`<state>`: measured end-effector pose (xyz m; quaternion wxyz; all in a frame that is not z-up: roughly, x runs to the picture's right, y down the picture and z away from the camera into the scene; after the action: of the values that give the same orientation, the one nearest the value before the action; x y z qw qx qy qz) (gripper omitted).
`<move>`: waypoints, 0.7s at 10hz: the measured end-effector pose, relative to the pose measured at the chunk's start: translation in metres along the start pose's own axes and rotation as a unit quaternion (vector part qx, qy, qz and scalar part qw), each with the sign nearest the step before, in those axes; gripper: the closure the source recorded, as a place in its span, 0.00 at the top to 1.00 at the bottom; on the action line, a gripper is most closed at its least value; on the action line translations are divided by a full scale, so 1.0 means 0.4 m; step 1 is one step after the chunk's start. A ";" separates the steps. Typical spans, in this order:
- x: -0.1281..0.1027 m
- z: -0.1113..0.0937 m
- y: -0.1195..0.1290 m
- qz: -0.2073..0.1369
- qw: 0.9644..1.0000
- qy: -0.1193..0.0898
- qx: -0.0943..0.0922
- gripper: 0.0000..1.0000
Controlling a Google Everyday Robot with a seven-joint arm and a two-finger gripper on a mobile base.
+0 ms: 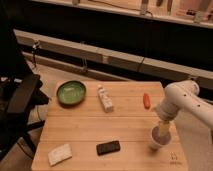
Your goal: Pick up the ceramic cup
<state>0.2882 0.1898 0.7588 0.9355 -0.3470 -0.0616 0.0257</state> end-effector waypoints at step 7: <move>0.002 0.021 0.016 -0.001 1.000 -0.001 -0.006 0.08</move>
<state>0.2879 0.2001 0.7608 0.9335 -0.3521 -0.0632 0.0248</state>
